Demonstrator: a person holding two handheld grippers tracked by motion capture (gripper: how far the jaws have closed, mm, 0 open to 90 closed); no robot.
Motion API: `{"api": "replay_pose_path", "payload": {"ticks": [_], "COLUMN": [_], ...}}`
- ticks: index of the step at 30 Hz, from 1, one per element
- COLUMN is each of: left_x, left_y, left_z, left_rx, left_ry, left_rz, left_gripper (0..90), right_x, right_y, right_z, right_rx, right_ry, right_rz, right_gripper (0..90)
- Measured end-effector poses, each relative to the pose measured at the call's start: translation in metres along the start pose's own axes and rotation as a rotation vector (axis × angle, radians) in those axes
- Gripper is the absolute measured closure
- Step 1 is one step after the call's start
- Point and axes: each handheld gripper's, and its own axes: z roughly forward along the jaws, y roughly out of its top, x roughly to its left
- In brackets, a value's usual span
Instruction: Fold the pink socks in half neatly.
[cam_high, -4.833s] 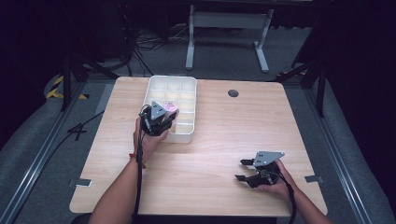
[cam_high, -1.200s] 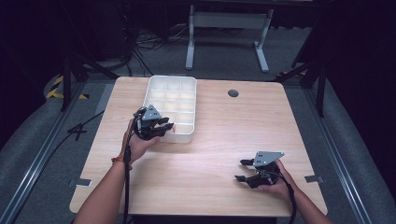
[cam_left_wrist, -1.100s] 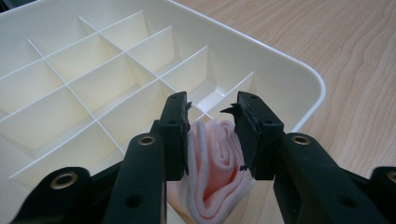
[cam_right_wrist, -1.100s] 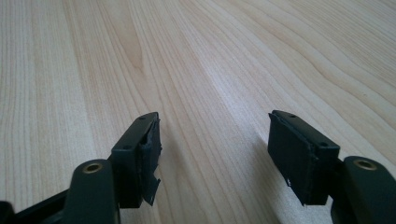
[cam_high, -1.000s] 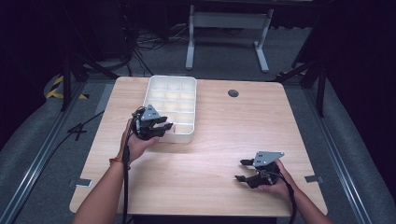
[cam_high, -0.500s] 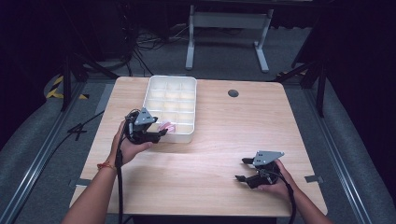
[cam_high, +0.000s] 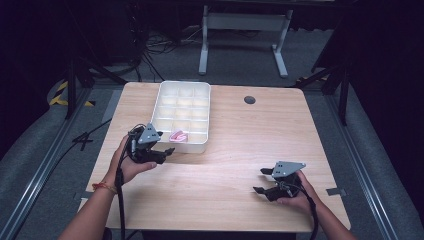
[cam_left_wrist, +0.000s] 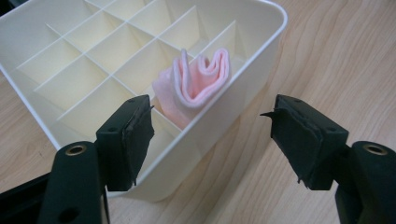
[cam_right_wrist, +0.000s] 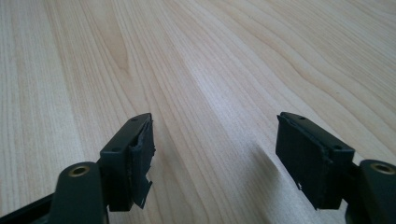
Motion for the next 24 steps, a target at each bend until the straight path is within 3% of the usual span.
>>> {"api": "replay_pose_path", "payload": {"ticks": [9,15,24], "left_x": [-0.004,-0.006,-0.01], "left_y": [-0.014,-0.022,-0.049], "left_z": [-0.007,-0.012,-0.016], "left_rx": [0.052,0.055,0.097], "left_ry": [0.018,0.015,-0.005], "left_rz": [0.04,0.036,0.042], "left_gripper": [26.9,26.1,24.6], "right_x": [-0.002,-0.002,-0.009], "right_y": [0.003,0.003,0.004], "right_z": [-0.007,-0.007,-0.017], "right_rx": [0.008,0.014,0.021], "right_ry": [-0.033,-0.043,-0.08], "right_rz": [-0.008,-0.015,0.012], "right_gripper": [28.6,28.6,28.8]}}
